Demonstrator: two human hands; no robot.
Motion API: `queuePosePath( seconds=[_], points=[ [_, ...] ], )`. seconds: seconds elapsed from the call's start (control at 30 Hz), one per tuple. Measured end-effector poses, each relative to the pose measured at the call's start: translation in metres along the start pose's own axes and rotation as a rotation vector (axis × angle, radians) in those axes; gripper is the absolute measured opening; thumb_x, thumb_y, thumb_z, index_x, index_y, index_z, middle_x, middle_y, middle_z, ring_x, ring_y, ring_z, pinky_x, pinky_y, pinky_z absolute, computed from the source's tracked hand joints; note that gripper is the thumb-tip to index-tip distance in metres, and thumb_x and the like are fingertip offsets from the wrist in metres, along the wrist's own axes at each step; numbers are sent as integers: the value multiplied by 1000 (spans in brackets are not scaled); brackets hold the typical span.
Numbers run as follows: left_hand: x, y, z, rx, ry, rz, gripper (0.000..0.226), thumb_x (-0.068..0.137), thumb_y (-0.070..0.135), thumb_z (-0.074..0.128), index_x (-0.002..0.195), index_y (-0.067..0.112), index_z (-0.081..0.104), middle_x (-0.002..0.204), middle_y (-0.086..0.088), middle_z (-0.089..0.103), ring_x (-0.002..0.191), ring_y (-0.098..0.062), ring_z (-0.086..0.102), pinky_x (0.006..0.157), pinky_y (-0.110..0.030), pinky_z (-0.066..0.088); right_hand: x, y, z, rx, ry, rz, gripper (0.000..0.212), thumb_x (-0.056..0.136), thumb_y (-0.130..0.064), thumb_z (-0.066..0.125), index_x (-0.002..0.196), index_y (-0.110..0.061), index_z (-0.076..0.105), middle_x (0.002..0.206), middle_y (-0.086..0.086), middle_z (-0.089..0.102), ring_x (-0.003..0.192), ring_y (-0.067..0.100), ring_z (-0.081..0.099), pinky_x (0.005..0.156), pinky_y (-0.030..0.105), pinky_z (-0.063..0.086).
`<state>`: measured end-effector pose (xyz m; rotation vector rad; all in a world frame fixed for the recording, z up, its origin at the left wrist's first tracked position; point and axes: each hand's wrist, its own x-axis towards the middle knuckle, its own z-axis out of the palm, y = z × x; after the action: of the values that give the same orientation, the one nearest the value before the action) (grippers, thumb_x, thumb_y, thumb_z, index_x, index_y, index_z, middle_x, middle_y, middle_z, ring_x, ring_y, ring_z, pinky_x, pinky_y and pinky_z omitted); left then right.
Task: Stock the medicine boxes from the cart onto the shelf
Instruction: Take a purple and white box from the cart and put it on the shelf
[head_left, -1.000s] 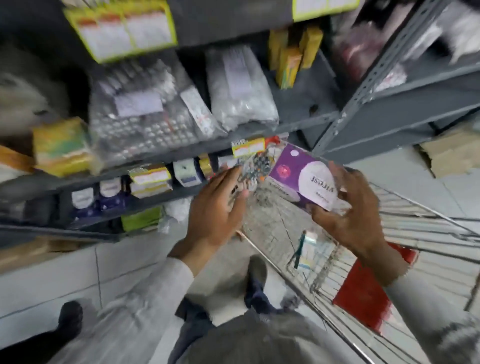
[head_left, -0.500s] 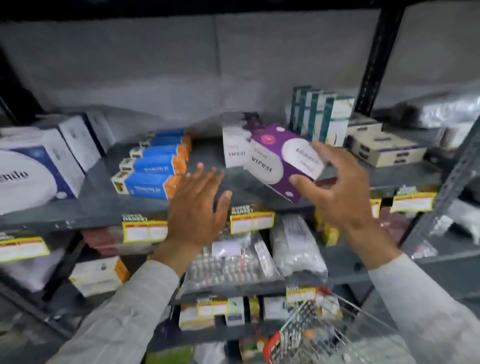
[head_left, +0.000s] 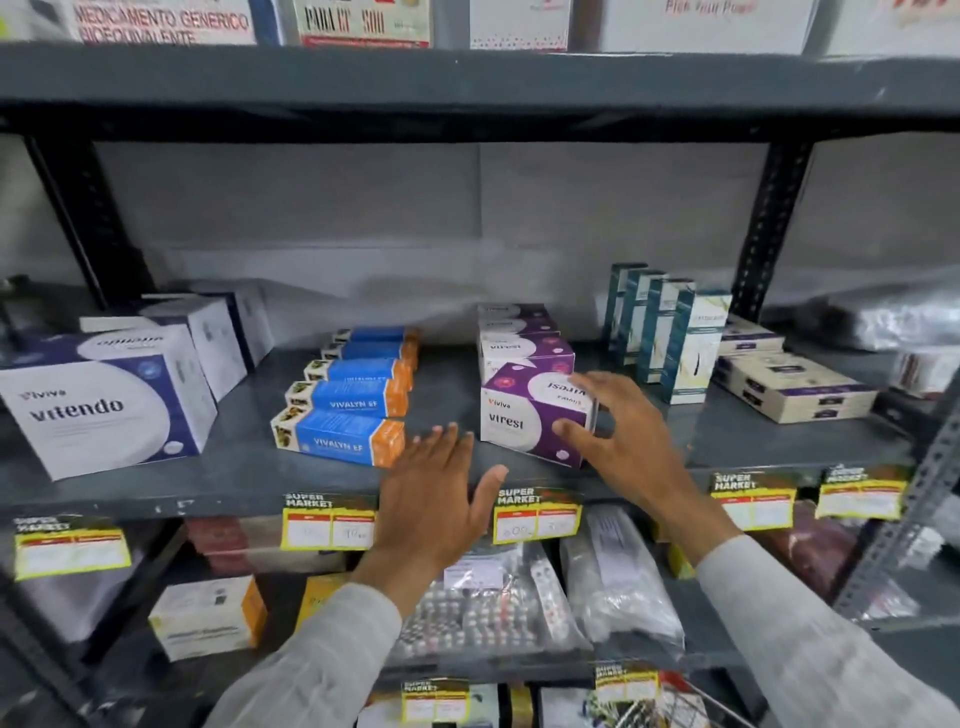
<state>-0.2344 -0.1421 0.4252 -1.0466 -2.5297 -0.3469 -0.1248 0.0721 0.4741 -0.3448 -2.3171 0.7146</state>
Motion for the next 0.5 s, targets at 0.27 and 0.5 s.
queuePosePath(
  seconds=[0.27, 0.5],
  points=[
    [-8, 4, -1, -146, 95, -11, 73, 103, 64, 21, 151, 15, 47, 157, -8, 50, 147, -22, 43, 125, -40, 27, -45, 6, -8, 84, 50, 4, 75, 90, -36, 74, 154, -26, 36, 153, -6, 39, 140, 9, 40, 112, 34, 43],
    [-78, 61, 34, -381, 410, 213, 49, 96, 21, 63, 141, 5, 58, 152, -12, 54, 150, -32, 38, 125, -48, 28, -166, 65, -18, 18, 352, -131, 27, 87, -4, 70, 113, 1, 72, 111, 9, 69, 106, 22, 65, 96, 30, 51]
  ],
)
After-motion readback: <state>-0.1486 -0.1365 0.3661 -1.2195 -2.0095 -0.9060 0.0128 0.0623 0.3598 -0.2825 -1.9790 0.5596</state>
